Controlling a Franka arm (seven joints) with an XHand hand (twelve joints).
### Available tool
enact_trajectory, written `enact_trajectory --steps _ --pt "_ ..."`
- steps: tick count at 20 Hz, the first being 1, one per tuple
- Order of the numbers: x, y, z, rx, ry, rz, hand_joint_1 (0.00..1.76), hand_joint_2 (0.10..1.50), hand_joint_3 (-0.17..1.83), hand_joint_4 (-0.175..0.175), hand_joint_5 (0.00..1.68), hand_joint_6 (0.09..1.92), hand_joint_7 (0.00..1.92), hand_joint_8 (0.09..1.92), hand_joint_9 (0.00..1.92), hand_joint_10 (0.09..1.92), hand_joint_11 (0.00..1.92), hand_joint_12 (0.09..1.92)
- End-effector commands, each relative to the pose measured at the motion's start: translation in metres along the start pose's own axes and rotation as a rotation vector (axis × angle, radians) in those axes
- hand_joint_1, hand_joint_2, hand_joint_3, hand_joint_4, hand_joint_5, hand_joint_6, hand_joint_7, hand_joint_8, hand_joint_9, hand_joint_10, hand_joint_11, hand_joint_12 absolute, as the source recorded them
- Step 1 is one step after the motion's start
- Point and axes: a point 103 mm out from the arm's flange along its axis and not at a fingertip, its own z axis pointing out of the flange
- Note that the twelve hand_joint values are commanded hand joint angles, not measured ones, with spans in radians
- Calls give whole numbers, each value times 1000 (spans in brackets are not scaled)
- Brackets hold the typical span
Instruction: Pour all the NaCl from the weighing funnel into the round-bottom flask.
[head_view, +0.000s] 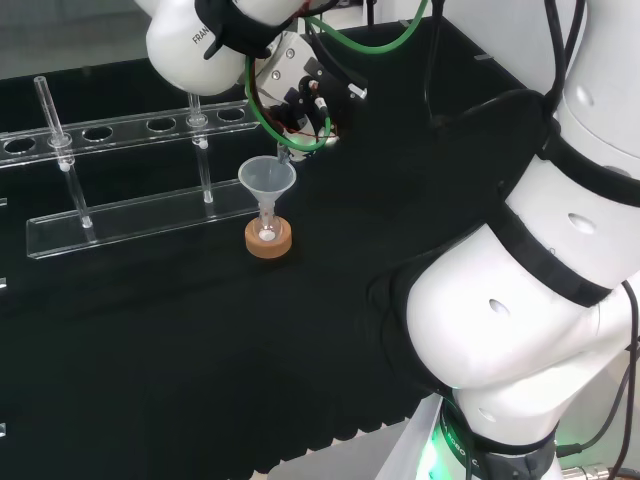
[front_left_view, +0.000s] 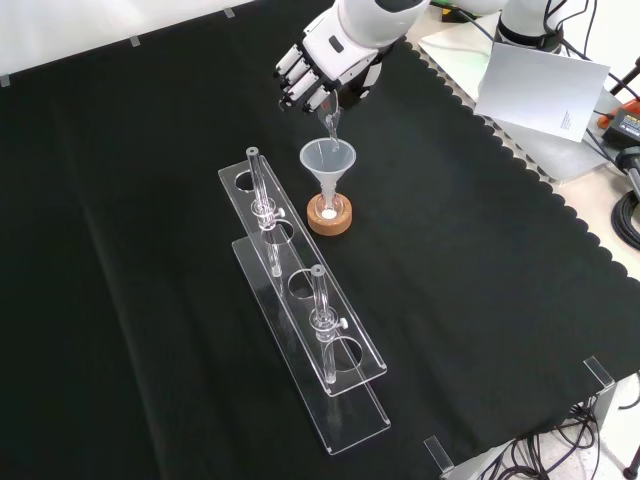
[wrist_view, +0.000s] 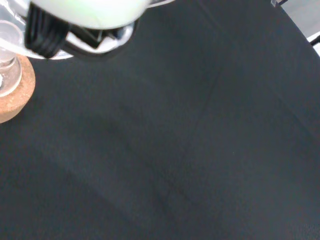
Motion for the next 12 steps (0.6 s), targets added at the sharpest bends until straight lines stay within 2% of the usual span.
enact_trajectory --steps 1,8,12 --pt "-1 0 1 -1 22 9 1148 604 658 175 1421 397 536 664 913 378 752 1103" --pt "-6 0 5 -12 45 21 1148 605 658 175 1420 398 534 663 913 378 752 1104" --pt "-11 -1 8 -15 122 45 1147 605 658 175 1420 398 534 663 913 378 752 1104"
